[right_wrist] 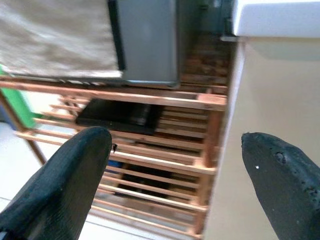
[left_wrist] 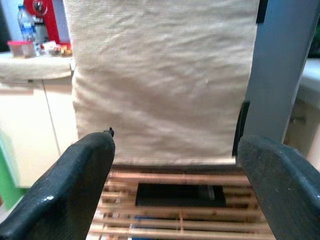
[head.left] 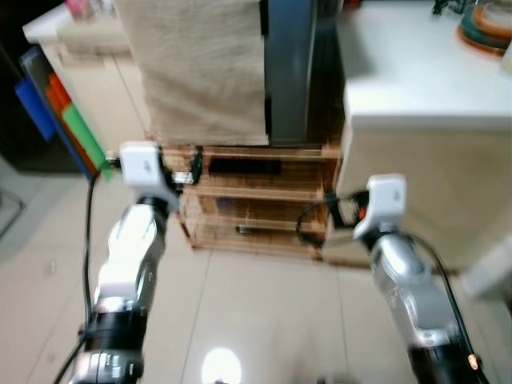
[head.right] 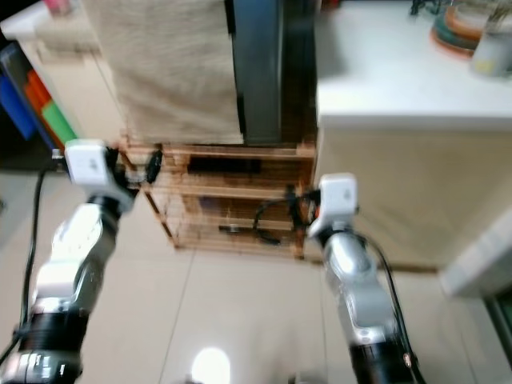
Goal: Restocking fridge
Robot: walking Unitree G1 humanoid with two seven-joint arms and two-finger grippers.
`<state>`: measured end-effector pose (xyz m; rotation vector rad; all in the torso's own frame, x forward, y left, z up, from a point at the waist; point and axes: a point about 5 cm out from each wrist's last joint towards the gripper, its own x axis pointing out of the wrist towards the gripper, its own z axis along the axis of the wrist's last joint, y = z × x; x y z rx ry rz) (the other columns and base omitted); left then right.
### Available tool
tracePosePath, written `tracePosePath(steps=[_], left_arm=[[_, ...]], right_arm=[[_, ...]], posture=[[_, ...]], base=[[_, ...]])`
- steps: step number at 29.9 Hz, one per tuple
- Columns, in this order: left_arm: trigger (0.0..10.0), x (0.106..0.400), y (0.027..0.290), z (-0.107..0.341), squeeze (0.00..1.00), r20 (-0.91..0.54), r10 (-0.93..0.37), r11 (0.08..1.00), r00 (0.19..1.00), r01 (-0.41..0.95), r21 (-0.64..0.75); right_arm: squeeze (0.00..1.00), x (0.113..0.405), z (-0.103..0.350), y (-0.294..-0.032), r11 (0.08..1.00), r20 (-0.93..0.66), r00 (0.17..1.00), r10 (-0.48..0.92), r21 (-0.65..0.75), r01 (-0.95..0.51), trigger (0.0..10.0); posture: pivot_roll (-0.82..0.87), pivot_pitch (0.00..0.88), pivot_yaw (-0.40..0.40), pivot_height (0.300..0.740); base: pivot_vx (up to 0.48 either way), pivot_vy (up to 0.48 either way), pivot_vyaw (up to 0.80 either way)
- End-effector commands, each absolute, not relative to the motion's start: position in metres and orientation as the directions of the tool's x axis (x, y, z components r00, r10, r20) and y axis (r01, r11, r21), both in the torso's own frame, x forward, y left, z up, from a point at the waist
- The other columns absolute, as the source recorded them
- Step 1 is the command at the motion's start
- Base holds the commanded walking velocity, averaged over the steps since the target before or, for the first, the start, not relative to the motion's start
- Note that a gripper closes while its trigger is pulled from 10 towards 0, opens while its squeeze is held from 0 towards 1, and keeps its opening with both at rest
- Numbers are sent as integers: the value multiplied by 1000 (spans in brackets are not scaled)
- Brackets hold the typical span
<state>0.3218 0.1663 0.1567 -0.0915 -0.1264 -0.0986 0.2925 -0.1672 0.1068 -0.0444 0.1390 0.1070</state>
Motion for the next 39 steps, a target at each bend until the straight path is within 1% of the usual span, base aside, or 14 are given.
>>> tracePosePath(steps=[1,9,13,20,23,27,29,33,39], left_arm=[[10000,322,166,156,0,113,-94,993,989,102,-67],[10000,318,160,146,0,73,-118,991,990,122,-60],[10000,317,156,142,0,57,-130,988,990,134,-73],[10000,322,156,145,0,63,-135,988,989,139,-70],[10000,324,149,148,0,84,-165,983,983,171,-65],[10000,323,145,149,0,82,-187,981,979,190,-26],[10000,322,145,150,0,95,-191,981,977,194,-28],[10000,323,151,148,0,81,-156,986,984,160,-44],[10000,323,150,147,0,81,-165,985,983,169,-38]], right_arm=[[0,292,106,-170,995,-137,987,85,-43,-92,10000],[0,289,103,-172,996,-133,989,71,-48,-78,10000],[0,289,104,-176,998,-131,991,41,-39,-46,10000],[0,288,105,-178,998,-122,992,33,-51,-40,10000],[0,289,106,-177,997,-109,993,39,-64,-46,10000],[0,291,109,-170,994,-95,993,68,-79,-76,10000],[0,292,110,-166,992,-89,992,84,-89,-92,10000],[0,291,112,-158,985,-75,989,126,-107,-134,10000],[0,287,107,-149,976,-93,981,170,-120,-181,10000]], posture=[[-83,0,88,711],[-94,0,95,711],[-103,0,103,711],[-112,0,108,711],[-108,0,105,711],[-105,0,100,711],[-105,0,100,711],[-101,0,94,711],[-101,0,94,711]], base=[[0,450,0],[0,457,0],[0,458,0],[0,478,-697],[0,480,0],[0,0,0],[0,0,0],[409,0,0],[430,0,0]])
